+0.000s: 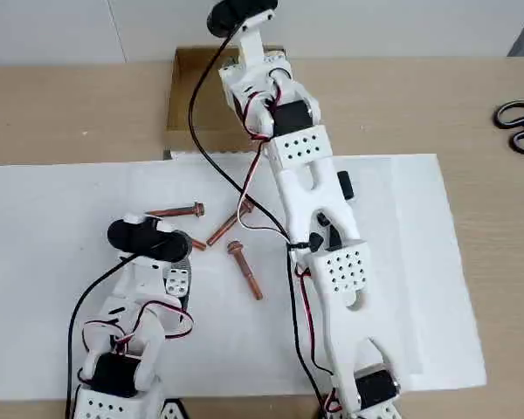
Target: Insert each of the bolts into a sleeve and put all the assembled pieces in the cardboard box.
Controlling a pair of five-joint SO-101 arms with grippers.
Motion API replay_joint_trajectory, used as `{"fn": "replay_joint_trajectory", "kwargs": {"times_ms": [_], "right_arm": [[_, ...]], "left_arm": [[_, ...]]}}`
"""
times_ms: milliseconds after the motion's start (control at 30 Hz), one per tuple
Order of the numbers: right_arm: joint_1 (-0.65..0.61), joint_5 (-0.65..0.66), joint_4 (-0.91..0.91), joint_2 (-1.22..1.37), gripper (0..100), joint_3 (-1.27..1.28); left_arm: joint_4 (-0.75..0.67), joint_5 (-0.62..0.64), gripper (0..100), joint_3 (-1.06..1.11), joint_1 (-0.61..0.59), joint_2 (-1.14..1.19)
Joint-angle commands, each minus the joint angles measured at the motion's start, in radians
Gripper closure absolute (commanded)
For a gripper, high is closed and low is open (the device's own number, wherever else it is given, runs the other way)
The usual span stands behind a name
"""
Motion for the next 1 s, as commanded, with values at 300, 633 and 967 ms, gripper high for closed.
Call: {"fn": "replay_joint_trajectory", "kwargs": {"times_ms": [300,633,967], "right_arm": [[-0.035,0.003,0.616,-0.097,86.7,-0.238],[-0.076,-0.115,0.707,-0.305,86.8,-0.127],[-0.068,-0.339,0.699,-0.613,86.8,0.347]], "left_arm": [[0.003,0.003,99,-0.005,-0.006,-0.005],[0.003,0.003,99,-0.005,-0.006,-0.005],[0.005,0.003,99,-0.005,-0.006,-0.005]]}}
